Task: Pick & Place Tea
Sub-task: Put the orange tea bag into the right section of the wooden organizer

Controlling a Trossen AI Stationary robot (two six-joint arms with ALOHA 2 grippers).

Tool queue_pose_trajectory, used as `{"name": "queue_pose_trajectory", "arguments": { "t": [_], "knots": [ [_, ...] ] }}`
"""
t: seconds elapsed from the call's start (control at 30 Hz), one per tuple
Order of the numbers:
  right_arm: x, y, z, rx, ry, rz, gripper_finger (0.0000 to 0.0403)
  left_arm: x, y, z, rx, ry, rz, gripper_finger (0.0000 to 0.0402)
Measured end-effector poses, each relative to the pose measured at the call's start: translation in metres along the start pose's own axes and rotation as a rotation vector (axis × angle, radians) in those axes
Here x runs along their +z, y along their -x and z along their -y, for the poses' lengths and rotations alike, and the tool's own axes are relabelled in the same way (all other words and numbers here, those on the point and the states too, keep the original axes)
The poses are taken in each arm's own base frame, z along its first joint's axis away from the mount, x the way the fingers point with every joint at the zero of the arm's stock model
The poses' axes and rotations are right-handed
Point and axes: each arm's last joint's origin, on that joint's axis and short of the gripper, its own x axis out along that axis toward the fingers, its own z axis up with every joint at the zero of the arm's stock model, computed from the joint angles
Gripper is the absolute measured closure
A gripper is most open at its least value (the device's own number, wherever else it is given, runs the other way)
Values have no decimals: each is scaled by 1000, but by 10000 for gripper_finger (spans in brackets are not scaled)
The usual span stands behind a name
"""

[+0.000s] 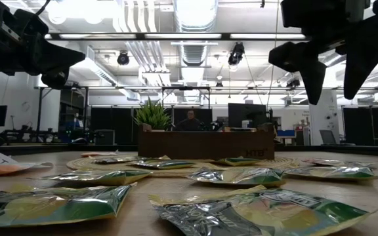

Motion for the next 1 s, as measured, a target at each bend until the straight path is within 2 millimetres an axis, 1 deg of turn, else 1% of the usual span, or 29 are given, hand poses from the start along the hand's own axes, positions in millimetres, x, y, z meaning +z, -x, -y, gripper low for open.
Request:
{"name": "queue_pose_trajectory", "arguments": {
  "t": [0.23, 0.57, 1.0],
  "knots": [
    [2, -5, -6, 7, 169, -8, 193, 0, 0, 0, 0, 0, 0, 402],
    [1, -8, -8, 10, 238, -12, 193, 0, 0, 0, 0, 0, 0, 402],
    [-26, -35, -18, 35, 262, -122, 193, 0, 0, 0, 0, 0, 0, 402]
  ]
}}
